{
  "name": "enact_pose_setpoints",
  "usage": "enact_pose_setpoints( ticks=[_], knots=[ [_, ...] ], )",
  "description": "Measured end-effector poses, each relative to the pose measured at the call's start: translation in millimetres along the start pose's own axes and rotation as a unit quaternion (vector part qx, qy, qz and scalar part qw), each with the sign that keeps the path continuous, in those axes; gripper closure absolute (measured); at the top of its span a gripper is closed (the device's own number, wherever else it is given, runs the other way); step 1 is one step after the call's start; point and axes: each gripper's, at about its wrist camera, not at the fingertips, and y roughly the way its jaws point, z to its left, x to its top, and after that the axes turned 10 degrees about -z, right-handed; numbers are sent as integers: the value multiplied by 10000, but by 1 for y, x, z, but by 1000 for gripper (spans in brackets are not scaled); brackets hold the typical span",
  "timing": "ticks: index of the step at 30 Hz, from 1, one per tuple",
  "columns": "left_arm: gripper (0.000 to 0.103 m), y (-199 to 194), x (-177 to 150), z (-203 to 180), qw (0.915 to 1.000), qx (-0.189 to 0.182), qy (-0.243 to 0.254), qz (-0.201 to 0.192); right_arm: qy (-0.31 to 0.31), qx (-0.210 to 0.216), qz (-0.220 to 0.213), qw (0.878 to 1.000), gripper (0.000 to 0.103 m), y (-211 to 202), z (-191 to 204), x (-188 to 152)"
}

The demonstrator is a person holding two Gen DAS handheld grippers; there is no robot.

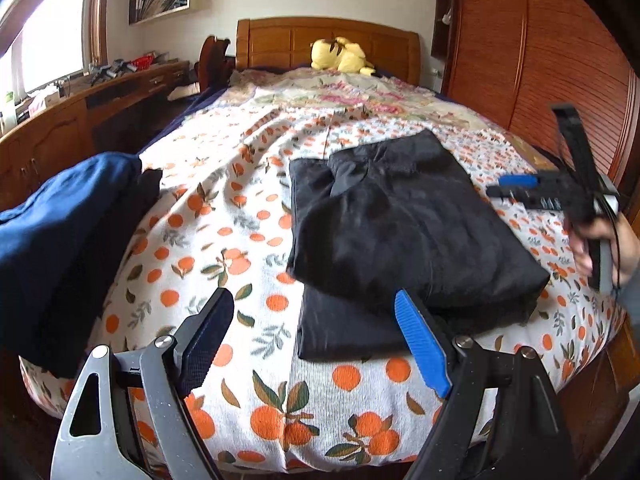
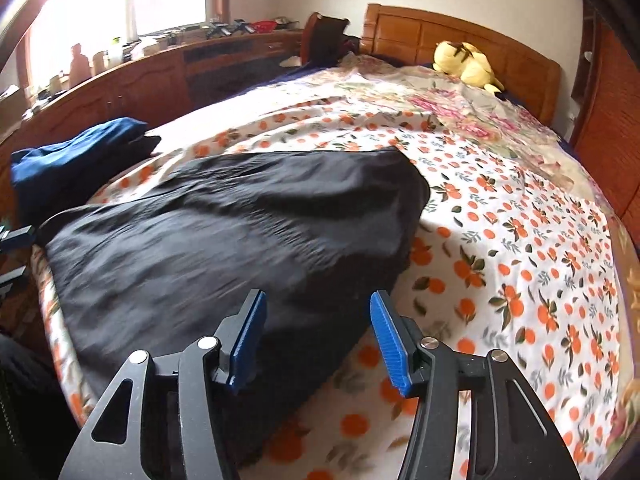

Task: Fold large clothes
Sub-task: 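Close the right tool on the folded jacket bundle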

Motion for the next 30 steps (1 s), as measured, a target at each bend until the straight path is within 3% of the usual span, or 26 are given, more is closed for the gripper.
enact_pose_setpoints(
  ticks=[8, 13, 18, 28, 30],
  knots=[
    [20, 20, -12, -9, 9993, 43, 119, 357, 402, -126, 314, 9986, 40, 64, -23, 14],
    [20, 27, -16, -7, 9987, 10, 28, 505, 776, -101, 396, 9961, 27, 94, -41, 22],
    [20, 31, -17, -3, 9982, 46, -82, 586, 1270, 185, 484, 9905, 17, 118, -63, 26],
    [20, 36, -18, -8, 9976, 83, -84, 684, 1669, 664, 796, 9805, 16, 157, -68, 16],
    [20, 37, -19, -8, 9975, 96, -81, 700, 1739, 856, 840, 9774, 28, 159, -67, 11]
  ],
)
